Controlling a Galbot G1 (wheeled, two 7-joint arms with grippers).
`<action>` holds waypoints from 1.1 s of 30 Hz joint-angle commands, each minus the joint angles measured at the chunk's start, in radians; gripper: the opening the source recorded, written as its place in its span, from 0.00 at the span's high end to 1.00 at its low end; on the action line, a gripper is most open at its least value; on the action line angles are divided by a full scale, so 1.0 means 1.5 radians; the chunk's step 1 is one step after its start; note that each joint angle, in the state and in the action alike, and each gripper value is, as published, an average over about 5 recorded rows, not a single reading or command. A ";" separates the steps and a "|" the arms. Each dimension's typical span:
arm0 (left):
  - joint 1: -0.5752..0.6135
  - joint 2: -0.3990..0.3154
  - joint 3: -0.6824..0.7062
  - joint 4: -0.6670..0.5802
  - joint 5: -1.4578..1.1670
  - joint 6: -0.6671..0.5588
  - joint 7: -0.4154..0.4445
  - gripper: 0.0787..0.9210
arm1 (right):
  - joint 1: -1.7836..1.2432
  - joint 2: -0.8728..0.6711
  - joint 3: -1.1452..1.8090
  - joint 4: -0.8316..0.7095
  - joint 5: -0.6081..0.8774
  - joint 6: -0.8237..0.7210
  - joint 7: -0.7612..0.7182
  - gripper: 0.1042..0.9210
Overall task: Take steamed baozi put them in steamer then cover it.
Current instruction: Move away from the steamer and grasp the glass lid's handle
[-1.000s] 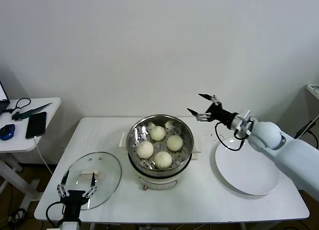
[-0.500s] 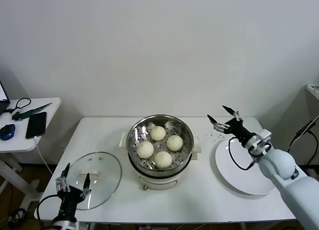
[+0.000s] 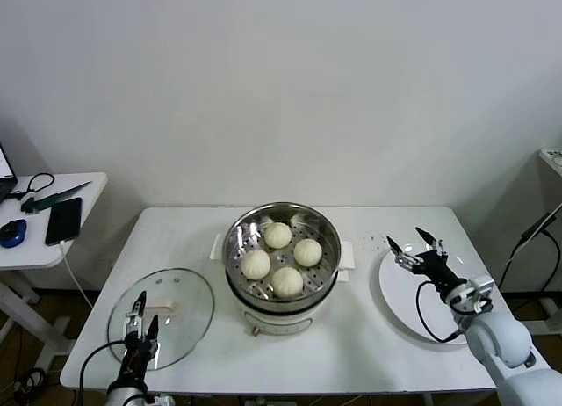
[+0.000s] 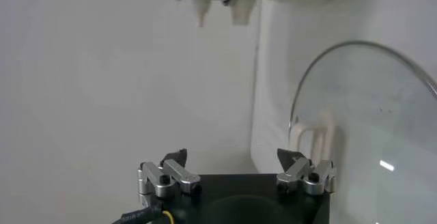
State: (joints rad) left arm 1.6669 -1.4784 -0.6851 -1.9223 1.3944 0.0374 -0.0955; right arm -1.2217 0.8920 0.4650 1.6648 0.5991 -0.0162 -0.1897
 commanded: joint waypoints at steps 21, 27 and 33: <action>-0.144 0.014 -0.002 0.210 0.107 0.018 -0.120 0.12 | -0.038 0.049 0.004 -0.017 -0.057 0.009 -0.016 0.12; -0.157 0.019 0.002 0.221 0.089 0.021 -0.136 0.12 | -0.033 0.053 -0.003 -0.021 -0.068 0.012 -0.017 0.12; -0.170 0.027 0.011 0.239 0.083 0.018 -0.135 0.12 | -0.031 0.059 -0.005 -0.027 -0.077 0.018 -0.021 0.12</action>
State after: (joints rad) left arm 1.4467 -1.4483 -0.6765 -1.6098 1.5341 0.0585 -0.2643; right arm -1.2674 0.9737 0.4593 1.6288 0.4992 0.0054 -0.2184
